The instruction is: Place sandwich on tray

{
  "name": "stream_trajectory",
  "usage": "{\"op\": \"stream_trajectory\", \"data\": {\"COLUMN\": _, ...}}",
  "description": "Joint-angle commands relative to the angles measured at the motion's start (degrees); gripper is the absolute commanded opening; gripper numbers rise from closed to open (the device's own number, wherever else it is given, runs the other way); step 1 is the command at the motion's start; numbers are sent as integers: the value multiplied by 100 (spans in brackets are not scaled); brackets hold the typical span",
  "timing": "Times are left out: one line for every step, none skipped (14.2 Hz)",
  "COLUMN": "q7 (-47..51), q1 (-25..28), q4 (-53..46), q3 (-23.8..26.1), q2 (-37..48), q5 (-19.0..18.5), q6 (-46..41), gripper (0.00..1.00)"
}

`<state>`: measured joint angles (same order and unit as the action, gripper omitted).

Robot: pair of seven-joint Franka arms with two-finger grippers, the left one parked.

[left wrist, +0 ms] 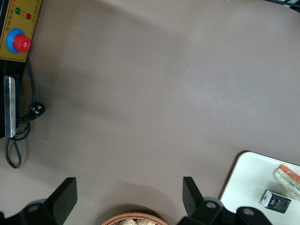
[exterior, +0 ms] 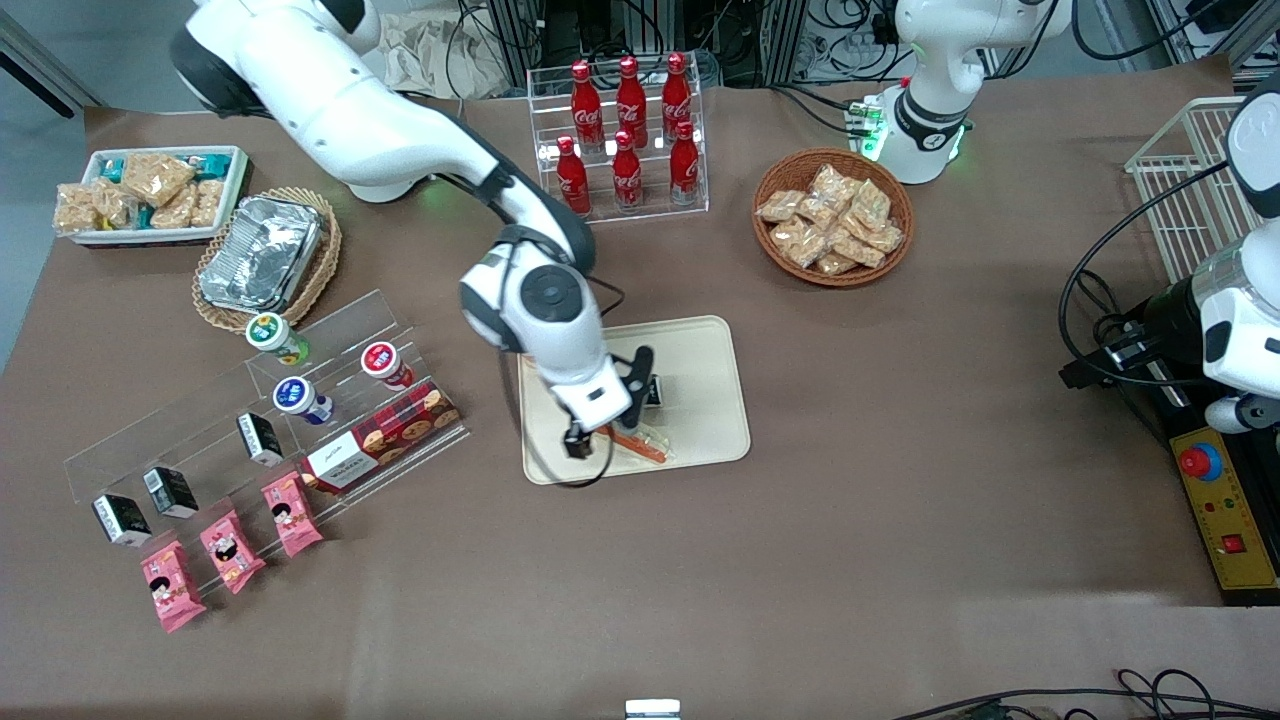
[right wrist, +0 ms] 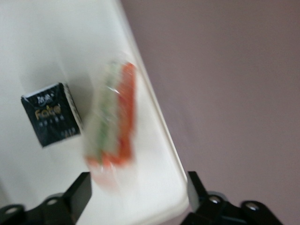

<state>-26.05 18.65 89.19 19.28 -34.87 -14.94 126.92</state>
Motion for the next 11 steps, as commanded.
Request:
{"op": "stream_trajectory", "data": {"q7": 12, "q1": -510, "q4": 72, "q3": -11, "q2": 857, "q5": 868, "q6": -807, "gripper": 99}}
{"op": "stream_trajectory", "data": {"q7": 20, "q1": -685, "q4": 63, "q3": -12, "q2": 1077, "q5": 887, "q6": -992, "gripper": 99}}
{"op": "stream_trajectory", "data": {"q7": 21, "q1": -896, "q4": 63, "q3": -12, "q2": 1236, "q5": 922, "q6": -1177, "gripper": 98}}
{"op": "stream_trajectory", "data": {"q7": 21, "q1": -1159, "q4": 63, "q3": -12, "q2": 1403, "q5": 1106, "q6": -1344, "gripper": 99}}
{"op": "stream_trajectory", "data": {"q7": 29, "q1": -1379, "q4": 63, "q3": -20, "q2": 1552, "q5": 1360, "q6": -1485, "gripper": 98}}
{"op": "stream_trajectory", "data": {"q7": 64, "q1": -1651, "q4": 63, "q3": -21, "q2": 1684, "q5": 1554, "q6": -1669, "gripper": 98}}
{"op": "stream_trajectory", "data": {"q7": 230, "q1": -1880, "q4": 63, "q3": -21, "q2": 1833, "q5": 1704, "q6": -1853, "gripper": 98}}
{"op": "stream_trajectory", "data": {"q7": 553, "q1": -2109, "q4": 63, "q3": -29, "q2": 1965, "q5": 1792, "q6": -2116, "gripper": 98}}
{"op": "stream_trajectory", "data": {"q7": 879, "q1": -2285, "q4": 54, "q3": -38, "q2": 2097, "q5": 1845, "q6": -2389, "gripper": 99}}
{"op": "stream_trajectory", "data": {"q7": 1169, "q1": -2356, "q4": 54, "q3": -73, "q2": 2229, "q5": 1837, "q6": -2618, "gripper": 99}}
{"op": "stream_trajectory", "data": {"q7": 1511, "q1": -2366, "q4": 54, "q3": -195, "q2": 2370, "q5": 1846, "q6": -2750, "gripper": 99}}
